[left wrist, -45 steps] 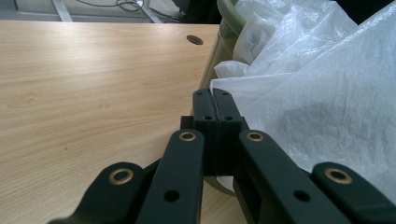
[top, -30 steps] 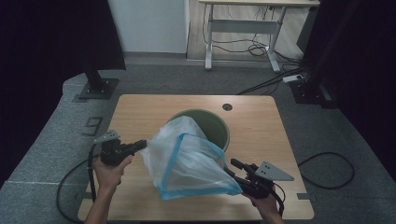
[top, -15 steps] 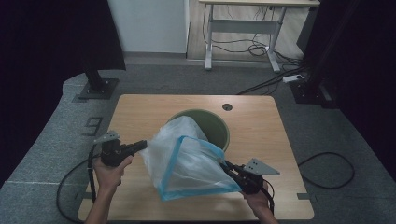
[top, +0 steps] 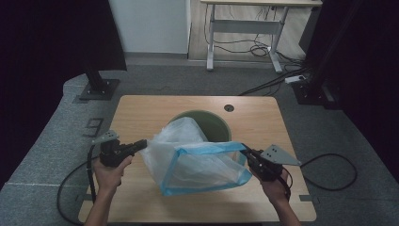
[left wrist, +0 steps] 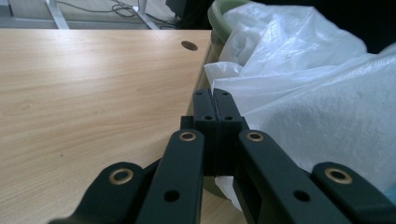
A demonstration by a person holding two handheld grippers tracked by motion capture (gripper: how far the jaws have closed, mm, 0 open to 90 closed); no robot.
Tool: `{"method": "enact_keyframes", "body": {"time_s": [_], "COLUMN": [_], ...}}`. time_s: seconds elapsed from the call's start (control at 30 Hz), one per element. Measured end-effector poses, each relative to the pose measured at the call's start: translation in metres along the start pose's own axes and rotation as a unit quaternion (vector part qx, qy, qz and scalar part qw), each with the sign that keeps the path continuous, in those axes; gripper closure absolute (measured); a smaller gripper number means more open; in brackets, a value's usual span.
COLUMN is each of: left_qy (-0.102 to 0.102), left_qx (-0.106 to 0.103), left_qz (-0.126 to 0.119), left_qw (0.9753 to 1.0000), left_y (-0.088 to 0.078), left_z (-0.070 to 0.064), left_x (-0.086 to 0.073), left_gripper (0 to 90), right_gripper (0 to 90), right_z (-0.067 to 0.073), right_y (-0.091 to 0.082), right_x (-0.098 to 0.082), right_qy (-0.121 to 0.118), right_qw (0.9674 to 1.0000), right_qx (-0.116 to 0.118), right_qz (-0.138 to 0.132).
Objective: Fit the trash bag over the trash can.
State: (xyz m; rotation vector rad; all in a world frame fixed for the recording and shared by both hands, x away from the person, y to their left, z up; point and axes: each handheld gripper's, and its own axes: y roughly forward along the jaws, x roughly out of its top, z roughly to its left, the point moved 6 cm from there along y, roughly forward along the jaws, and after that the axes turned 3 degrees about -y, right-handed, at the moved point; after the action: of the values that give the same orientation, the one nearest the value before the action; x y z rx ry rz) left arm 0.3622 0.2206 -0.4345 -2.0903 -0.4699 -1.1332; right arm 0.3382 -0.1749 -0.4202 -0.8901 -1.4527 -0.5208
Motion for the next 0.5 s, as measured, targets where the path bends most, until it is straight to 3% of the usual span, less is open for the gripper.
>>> {"method": "enact_keyframes", "body": {"time_s": [0.23,0.5], "left_qy": [0.004,0.0], "left_qx": [0.003,0.011], "left_qz": [-0.003,-0.008], "left_qw": [1.0,0.9999], "left_y": [-0.001,0.001], "left_z": [-0.001,0.006], "left_x": [0.007,0.024], "left_gripper": [89.8,89.9], "right_gripper": [88.7,88.7], "right_z": [-0.021,-0.04], "right_y": [0.004,0.027], "right_x": [0.022,0.033], "right_qy": [0.003,0.016], "right_qw": [0.9998,0.9996], "right_qx": [-0.015,-0.024], "right_qz": [-0.012,-0.004]}}
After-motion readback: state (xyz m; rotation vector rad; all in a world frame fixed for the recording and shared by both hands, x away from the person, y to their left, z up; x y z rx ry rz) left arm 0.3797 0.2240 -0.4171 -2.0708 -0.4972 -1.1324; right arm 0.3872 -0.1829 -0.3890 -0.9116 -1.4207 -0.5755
